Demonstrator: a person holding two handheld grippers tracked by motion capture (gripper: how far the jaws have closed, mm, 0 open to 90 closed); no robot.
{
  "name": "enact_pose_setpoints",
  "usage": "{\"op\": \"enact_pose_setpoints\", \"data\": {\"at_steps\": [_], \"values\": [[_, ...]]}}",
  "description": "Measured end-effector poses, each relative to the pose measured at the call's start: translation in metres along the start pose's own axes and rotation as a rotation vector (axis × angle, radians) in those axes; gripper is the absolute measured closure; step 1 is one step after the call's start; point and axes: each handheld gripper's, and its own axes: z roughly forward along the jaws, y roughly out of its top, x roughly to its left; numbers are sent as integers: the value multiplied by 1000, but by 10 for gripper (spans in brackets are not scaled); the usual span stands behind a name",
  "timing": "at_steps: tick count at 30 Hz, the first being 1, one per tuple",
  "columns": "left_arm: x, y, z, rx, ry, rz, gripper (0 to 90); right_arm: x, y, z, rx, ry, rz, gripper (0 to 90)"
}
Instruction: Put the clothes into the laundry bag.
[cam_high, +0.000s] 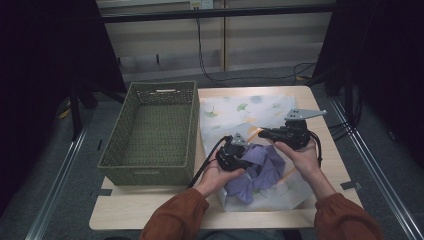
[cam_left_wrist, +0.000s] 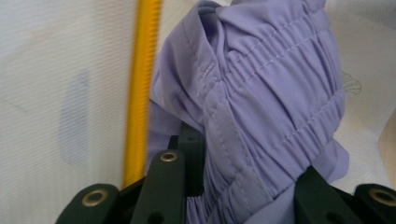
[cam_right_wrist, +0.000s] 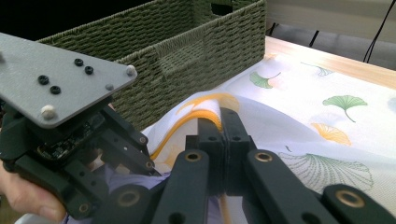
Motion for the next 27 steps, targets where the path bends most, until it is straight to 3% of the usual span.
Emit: {"op": "enact_pose_setpoints", "data": {"at_steps": [7,16,23,27], "values": [[3,-3,8,-6,31,-46,750,2,-2,1,18,6,-5,895],[5,-7,17,26,35,-49,735,6,-7,7,42,16,-14,894],[2,-9,25,36,40,-40,673,5,-9,8,44,17,-13,894],[2,-8,20,39,42,-39,580,5,-10,9,48,17,-8,894]]}}
